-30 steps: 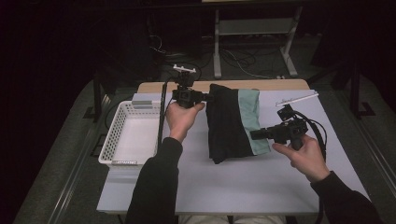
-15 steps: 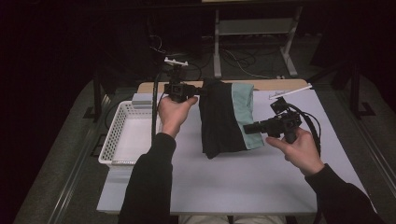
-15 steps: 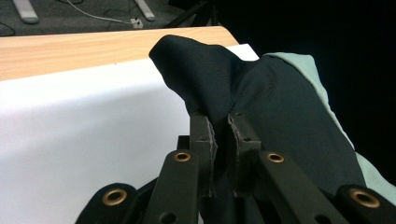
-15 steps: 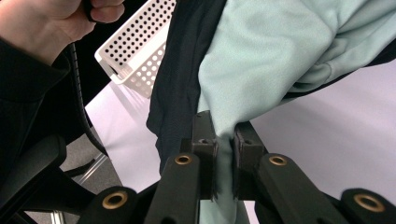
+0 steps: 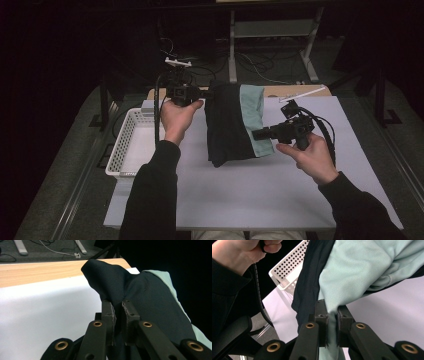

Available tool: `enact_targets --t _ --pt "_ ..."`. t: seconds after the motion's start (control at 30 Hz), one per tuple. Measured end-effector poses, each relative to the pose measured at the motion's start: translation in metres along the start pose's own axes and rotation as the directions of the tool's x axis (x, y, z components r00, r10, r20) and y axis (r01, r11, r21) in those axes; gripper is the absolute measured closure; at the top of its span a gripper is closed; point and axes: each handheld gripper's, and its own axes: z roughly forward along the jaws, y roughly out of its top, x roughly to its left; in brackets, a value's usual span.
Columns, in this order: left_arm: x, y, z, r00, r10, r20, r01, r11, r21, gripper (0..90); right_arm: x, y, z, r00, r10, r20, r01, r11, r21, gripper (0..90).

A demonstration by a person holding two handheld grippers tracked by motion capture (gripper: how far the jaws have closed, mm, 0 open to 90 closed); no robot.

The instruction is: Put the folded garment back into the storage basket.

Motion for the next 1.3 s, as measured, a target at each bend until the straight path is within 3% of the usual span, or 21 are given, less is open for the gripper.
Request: enact_targets --t 0.27,1.3 --pt "0.004 0.004 -0.016 0.9997 0.002 -0.026 -0.003 0.9999 -0.010 81.2 0.008 0.008 0.008 0.9997 -0.016 -0.017 0.016 1.000 -0.003 80.9" --pt "0.029 0.010 -0.073 0.9958 -0.053 -0.075 0.047 0.9961 -0.075 81.2 0.041 0.040 0.041 0.9945 -0.065 -0.082 0.063 0.998 -0.025 80.9"
